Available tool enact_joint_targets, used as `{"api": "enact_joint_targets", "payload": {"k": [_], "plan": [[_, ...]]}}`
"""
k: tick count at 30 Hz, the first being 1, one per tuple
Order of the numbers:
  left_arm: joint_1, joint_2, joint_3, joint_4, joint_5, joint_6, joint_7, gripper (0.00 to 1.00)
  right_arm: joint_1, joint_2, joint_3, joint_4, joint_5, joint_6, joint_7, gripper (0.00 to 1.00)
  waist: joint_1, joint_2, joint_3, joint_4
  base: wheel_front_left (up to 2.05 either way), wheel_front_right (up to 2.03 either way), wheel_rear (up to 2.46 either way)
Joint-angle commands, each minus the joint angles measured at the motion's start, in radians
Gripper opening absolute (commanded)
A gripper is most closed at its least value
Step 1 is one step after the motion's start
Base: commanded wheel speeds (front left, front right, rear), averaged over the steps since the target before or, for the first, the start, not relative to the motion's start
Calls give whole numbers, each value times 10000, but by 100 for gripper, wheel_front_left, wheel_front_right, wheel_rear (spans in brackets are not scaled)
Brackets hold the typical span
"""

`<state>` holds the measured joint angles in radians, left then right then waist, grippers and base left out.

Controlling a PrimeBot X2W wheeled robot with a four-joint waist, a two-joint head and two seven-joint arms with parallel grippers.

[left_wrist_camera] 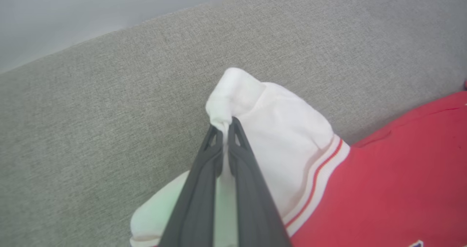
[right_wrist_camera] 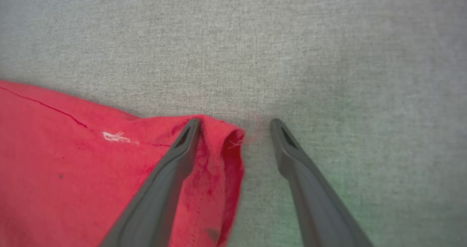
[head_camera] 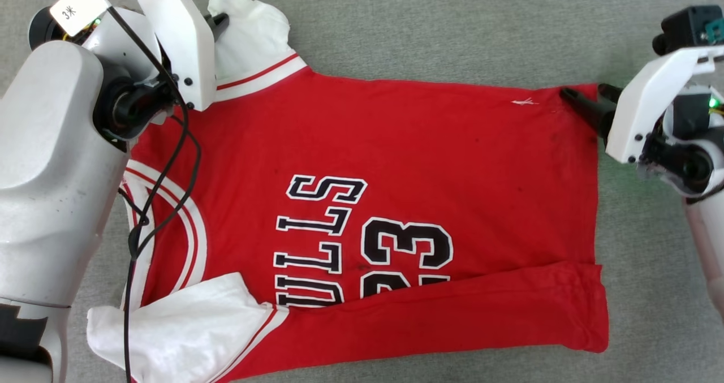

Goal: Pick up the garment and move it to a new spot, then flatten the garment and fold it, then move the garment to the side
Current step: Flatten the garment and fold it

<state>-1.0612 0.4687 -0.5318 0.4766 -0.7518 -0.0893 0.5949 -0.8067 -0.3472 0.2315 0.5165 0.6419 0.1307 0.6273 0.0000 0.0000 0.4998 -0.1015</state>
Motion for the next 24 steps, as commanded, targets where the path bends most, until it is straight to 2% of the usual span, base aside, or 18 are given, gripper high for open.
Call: {"api": "enact_joint_targets", "payload": {"k": [1, 3, 4, 5, 6, 9, 16, 22, 24], "plan": [[-92, -12, -7, -35, 7, -47, -99, 0, -26, 69, 204, 284, 30, 0, 329, 100, 0, 0, 49, 71, 0, 0, 0], [-24, -60, -16, -60, -54, -49, -172, 0, -69, 99, 412, 694, -4, 0, 964, 100, 0, 0, 67, 132, 0, 0, 0], [-1, -70, -21, -64, -62, -54, -196, 0, -73, 142, 472, 856, 6, 0, 1215, 57, 0, 0, 73, 156, 0, 0, 0], [16, -73, -29, -64, -60, -58, -218, 0, -86, 190, 502, 963, 18, 0, 1410, 25, 0, 0, 81, 174, 0, 0, 0], [37, -73, -39, -60, -64, -67, -247, 0, -124, 218, 514, 1037, 11, 0, 1549, 0, 0, 0, 88, 189, 0, 0, 0], [104, -64, -37, -41, -132, -107, -325, 0, -297, 232, 485, 1019, 3, 0, 1581, 0, 0, 0, 81, 221, 0, 0, 0], [649, 97, 142, -219, -254, -77, -908, 0, -434, -140, 12, 127, -121, -2, 644, 0, 0, 0, -276, 264, 0, 0, 0], [2077, 282, 493, -999, -594, 100, -1810, 0, 534, -269, -348, -895, -250, -2, 186, 0, 0, 0, -916, 328, 0, 0, 0], [3006, 434, 622, -1513, -700, 304, -2204, 0, 1318, -254, -520, -1341, -322, -2, 97, 0, 0, 0, -1272, 403, 0, 0, 0]]}}
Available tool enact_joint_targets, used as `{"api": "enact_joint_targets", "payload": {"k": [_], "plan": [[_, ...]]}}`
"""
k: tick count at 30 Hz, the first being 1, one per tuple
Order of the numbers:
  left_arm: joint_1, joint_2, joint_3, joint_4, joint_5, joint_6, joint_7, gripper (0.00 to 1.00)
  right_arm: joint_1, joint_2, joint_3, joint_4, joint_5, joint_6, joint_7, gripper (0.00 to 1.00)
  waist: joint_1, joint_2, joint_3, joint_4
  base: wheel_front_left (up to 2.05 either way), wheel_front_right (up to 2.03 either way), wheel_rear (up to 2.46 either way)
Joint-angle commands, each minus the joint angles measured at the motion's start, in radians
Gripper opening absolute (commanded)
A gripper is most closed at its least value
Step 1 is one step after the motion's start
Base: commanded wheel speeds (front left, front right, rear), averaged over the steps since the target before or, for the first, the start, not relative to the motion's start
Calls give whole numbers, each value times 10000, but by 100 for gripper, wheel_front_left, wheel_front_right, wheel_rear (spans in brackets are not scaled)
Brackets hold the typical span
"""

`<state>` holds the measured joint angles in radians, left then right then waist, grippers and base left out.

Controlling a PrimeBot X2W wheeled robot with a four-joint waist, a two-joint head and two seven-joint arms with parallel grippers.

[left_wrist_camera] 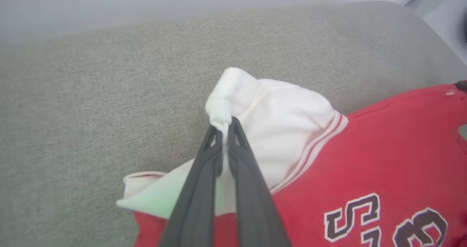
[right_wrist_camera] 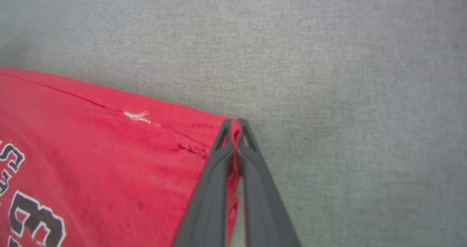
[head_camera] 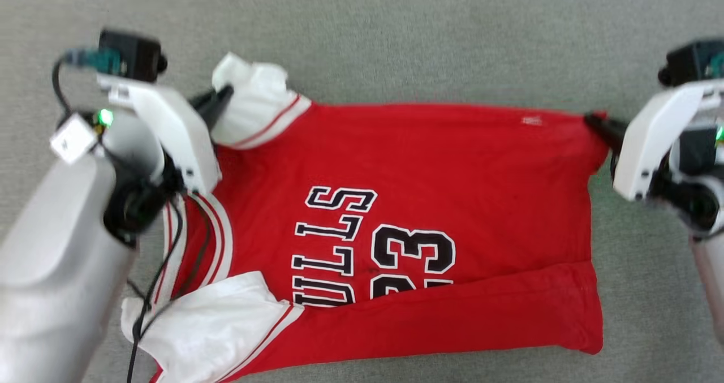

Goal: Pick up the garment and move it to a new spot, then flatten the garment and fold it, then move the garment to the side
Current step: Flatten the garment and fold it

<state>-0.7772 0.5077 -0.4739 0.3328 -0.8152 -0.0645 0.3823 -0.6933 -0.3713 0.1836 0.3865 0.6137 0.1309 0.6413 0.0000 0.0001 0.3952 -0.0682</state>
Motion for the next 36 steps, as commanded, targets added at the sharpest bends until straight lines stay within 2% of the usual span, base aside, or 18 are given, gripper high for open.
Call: {"api": "enact_joint_targets", "payload": {"k": [1, 8, 14, 19, 23, 24, 25, 26, 27, 28, 29, 36], "plan": [[513, 86, 91, -271, -100, 128, -216, 0, 472, 22, -103, -203, -66, -4, -77, 0, 0, -1, -338, 93, 0, 0, 0], [2968, 238, 217, -1462, -276, 794, -1023, 0, 2577, 294, -623, -1014, -107, -4, -187, 0, 0, -1, -1161, 325, 0, 0, 0], [4832, 349, 169, -2135, -522, 1280, -1297, 0, 4008, 584, -1103, -1631, -176, -4, -321, 0, 0, -1, -1530, 424, 0, 0, 0], [5703, 242, 105, -2277, -746, 1501, -1308, 0, 4712, 751, -1371, -1841, -281, -4, -405, 0, 0, -1, -1649, 472, 0, 0, 0], [6379, -68, -101, -1995, -1017, 1518, -1341, 0, 5500, 980, -1671, -2060, -436, -4, -561, 0, 0, -1, -1769, 483, 0, 0, 0], [6485, -141, -164, -1914, -1070, 1471, -1320, 20, 5624, 1052, -1701, -2123, -449, -4, -628, 0, 0, -1, -1793, 487, 0, 0, 0], [6574, -188, -223, -1818, -1101, 1457, -1309, 46, 5793, 1126, -1719, -2144, -461, -4, -620, 0, 0, -1, -1814, 494, 0, 0, 0], [6651, -270, -274, -1748, -1145, 1435, -1312, 91, 5981, 1186, -1734, -2169, -516, -4, -658, 18, 0, -1, -1837, 509, 0, 0, 0], [6707, -346, -320, -1690, -1174, 1396, -1322, 100, 6135, 1246, -1777, -2197, -565, -4, -701, 41, 0, -1, -1855, 526, 0, 0, 0], [6735, -369, -354, -1622, -1179, 1380, -1341, 100, 6282, 1337, -1812, -2200, -566, -4, -724, 59, 0, -1, -1878, 532, 0, 0, 0], [6775, -386, -367, -1550, -1180, 1375, -1358, 100, 6425, 1404, -1817, -2238, -618, -4, -762, 100, 0, -1, -1898, 527, 0, 0, 0], [6928, -432, -284, -1424, -964, 1405, -2006, 100, 7204, 1545, -1966, -2715, -835, -7, -1217, 100, 0, -1, -2193, 588, 0, 0, 0]]}}
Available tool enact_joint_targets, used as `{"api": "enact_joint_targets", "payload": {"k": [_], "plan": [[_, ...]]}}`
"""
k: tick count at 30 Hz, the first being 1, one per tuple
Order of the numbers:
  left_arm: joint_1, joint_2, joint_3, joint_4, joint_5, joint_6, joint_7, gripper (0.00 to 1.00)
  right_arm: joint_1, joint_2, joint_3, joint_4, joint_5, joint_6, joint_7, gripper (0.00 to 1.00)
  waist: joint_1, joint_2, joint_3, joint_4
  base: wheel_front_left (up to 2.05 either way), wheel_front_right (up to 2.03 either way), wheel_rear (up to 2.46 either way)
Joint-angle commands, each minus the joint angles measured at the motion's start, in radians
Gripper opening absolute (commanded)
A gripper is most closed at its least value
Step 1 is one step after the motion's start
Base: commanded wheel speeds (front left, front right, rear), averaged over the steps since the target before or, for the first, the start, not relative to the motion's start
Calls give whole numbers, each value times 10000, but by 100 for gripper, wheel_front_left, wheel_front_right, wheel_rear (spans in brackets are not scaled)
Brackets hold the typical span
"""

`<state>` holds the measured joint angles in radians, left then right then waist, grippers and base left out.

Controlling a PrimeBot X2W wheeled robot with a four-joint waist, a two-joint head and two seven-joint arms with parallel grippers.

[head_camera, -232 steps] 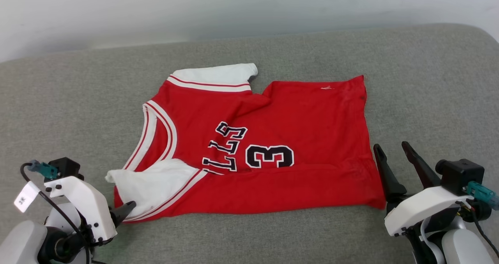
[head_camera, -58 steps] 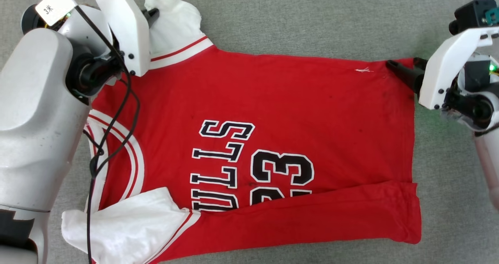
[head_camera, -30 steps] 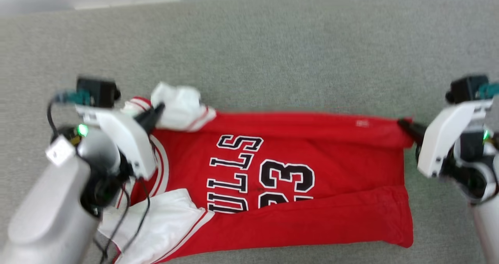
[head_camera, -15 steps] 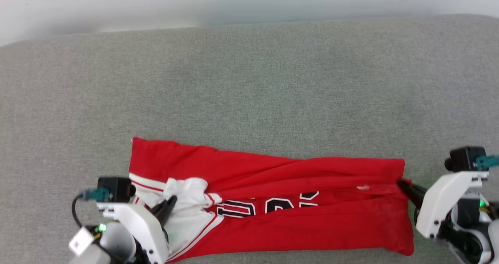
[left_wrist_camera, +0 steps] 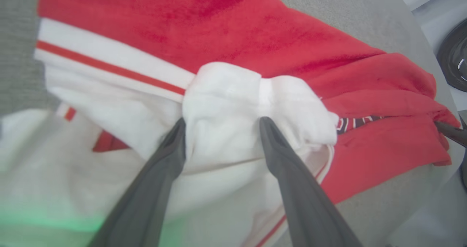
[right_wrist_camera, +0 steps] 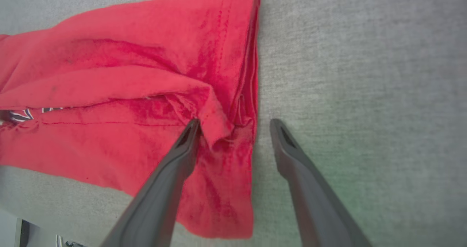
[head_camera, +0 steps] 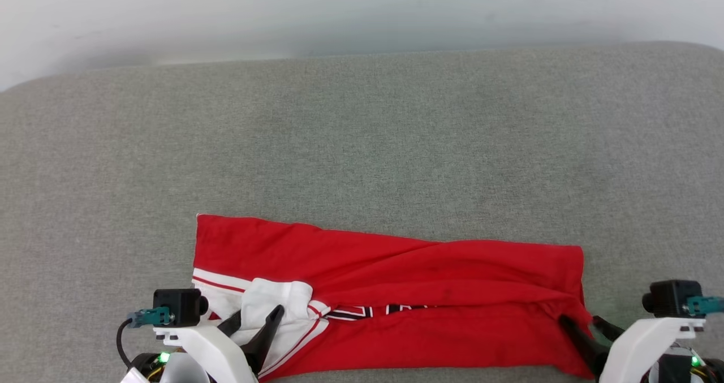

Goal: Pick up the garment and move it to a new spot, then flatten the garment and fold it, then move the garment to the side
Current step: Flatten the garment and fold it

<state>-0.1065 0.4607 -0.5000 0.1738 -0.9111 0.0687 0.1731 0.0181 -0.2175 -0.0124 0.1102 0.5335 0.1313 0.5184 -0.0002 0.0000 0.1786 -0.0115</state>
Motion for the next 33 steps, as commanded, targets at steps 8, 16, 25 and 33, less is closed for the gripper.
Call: {"api": "enact_joint_targets", "payload": {"k": [8, 16, 25, 33], "plan": [[-5, -2, 476, -624, 792, 393, -1733, 100, 549, 82, -587, -1425, -434, -8, -260, 100, 2, 0, -429, 48, 0, 0, 0], [-252, -368, 1043, -1639, 1250, 957, -3232, 100, 92, 111, -1328, -1776, -699, -8, 301, 100, 2, 0, -480, 207, 0, 0, 0], [-514, -401, 1347, -2327, 3328, 1607, -4335, 100, -445, -131, -1444, -864, -972, -8, 1049, 100, 2, 0, -212, 850, 0, 0, 0], [-352, -667, 1602, -2407, 3840, 1440, -4394, 100, -547, 7, -1068, -12, -753, -8, 1774, 100, 2, 0, 71, 1165, 0, 0, 0]]}}
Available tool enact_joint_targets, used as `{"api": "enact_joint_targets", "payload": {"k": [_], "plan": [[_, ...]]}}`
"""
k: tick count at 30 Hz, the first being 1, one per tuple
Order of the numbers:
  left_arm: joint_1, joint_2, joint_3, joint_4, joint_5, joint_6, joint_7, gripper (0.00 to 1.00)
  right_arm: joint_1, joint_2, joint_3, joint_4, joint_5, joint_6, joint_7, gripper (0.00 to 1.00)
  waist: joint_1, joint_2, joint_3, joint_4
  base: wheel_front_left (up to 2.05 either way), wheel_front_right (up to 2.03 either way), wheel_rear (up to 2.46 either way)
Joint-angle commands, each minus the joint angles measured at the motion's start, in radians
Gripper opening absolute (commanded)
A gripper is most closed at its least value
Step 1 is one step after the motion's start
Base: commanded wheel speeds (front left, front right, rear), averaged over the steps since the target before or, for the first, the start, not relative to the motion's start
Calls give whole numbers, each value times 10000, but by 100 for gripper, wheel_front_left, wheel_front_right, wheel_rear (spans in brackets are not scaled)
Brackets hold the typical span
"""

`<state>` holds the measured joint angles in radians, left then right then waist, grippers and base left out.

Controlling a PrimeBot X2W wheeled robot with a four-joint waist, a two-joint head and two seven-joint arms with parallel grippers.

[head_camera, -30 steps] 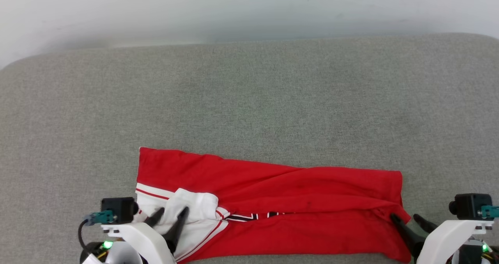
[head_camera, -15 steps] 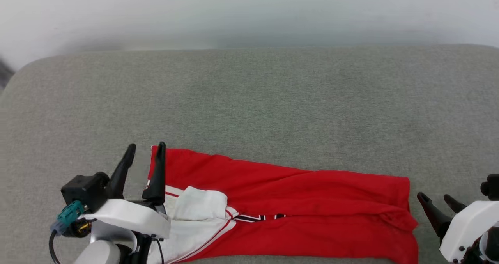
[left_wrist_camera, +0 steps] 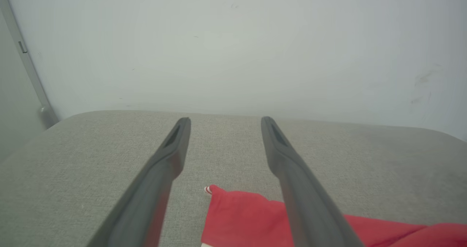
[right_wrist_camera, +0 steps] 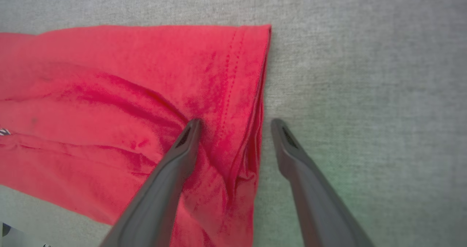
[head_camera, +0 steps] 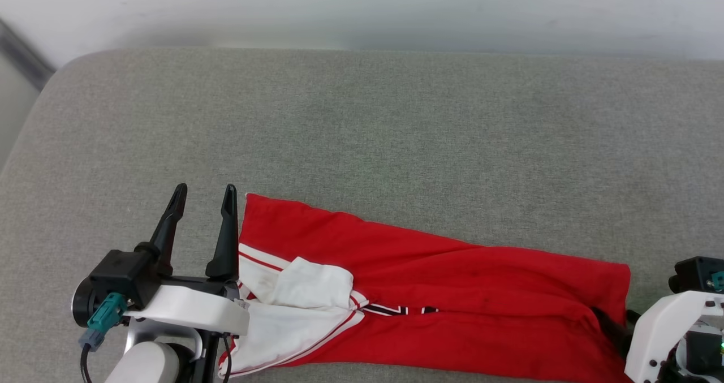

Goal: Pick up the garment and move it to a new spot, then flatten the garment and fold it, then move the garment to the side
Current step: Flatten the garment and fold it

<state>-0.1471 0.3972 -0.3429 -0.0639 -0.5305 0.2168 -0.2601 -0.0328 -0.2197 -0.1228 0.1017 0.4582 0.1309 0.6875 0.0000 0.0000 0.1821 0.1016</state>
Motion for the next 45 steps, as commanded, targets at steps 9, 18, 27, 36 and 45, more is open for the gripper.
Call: {"api": "enact_joint_targets", "payload": {"k": [9, 18, 27, 36, 45], "plan": [[175, -283, 420, 160, 412, -373, -68, 100, 29, 350, 673, 533, 239, 4, 1261, 0, 0, 0, 231, 24, 0, 0, 0], [326, -480, 530, 472, 589, -578, -69, 100, -431, -127, 535, 314, 66, -4, 565, 0, 0, 0, -107, -47, 0, 0, 0], [458, -468, 571, 605, 723, -628, -68, 100, -78, -411, -490, 104, -581, -7, 349, 0, 0, 0, -586, -304, 0, 0, 0], [598, -481, 464, 644, 739, -563, -52, 100, -74, -797, -1809, 39, -835, -5, 508, 0, 0, 0, -780, -484, 0, 0, 0], [562, -525, 416, 629, 613, -537, 29, 100, -650, 769, -2779, -411, 2185, -4, 2392, 0, 0, 0, -828, -465, 0, 0, 0]]}}
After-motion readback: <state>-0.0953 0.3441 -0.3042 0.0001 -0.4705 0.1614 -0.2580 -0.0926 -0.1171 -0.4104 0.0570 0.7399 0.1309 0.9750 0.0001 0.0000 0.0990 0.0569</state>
